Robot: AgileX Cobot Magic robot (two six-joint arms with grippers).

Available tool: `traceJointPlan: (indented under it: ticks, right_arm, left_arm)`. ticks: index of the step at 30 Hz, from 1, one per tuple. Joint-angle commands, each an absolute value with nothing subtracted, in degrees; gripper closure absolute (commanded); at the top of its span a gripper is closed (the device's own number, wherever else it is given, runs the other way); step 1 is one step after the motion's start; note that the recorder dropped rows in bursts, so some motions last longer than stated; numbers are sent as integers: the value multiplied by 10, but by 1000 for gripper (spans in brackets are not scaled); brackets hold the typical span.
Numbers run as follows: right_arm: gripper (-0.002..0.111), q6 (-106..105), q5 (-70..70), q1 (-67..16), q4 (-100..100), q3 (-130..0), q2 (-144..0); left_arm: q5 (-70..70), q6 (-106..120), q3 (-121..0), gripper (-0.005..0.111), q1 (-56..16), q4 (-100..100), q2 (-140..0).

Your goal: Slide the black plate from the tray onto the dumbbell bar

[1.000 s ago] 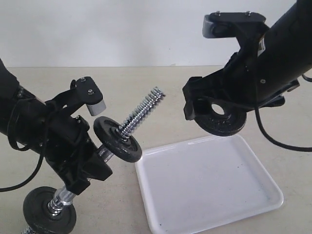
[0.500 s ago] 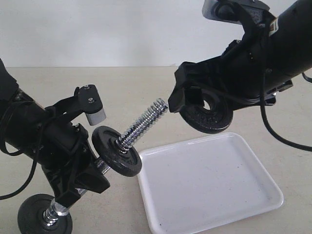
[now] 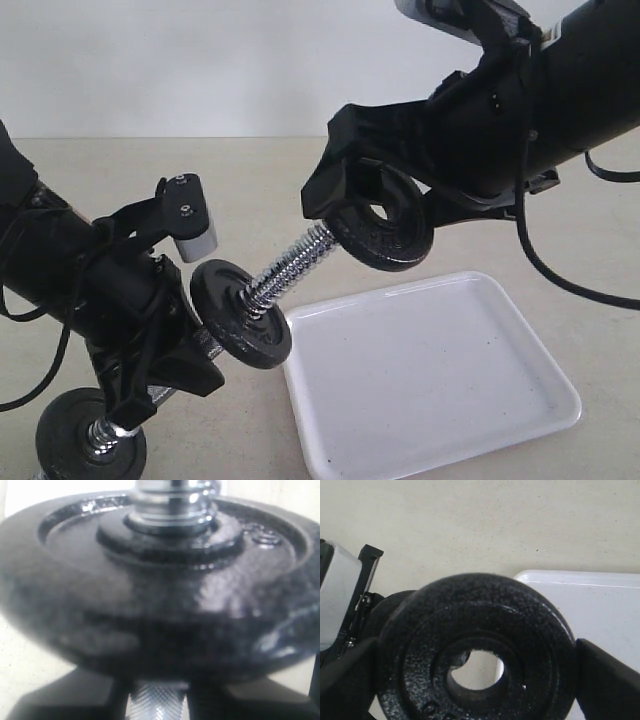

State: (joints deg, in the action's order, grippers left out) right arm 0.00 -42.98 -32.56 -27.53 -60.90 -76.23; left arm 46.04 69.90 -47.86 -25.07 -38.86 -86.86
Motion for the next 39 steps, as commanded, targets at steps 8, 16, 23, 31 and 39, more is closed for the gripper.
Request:
traceJointPlan:
  ticks: [8, 16, 23, 31, 39]
  right_arm:
    - [108, -21, -410, -325, -303, -613, -750]
    - [108, -38, -414, -325, -303, -613, -750]
    - [108, -51, -414, -325, -302, -614, -750]
    - [108, -51, -451, -325, -291, -655, -750]
    - [108, -14, -487, -325, -252, -658, -751]
  left_arm:
    - [468, 800, -494, 102, -254, -525, -844]
    - [486, 821, -494, 102, -254, -529, -844]
    - [508, 830, -494, 102, -254, -528, -844]
    - [515, 836, -494, 102, -254, -529, -841]
    - [495, 841, -494, 102, -254, -532, -784]
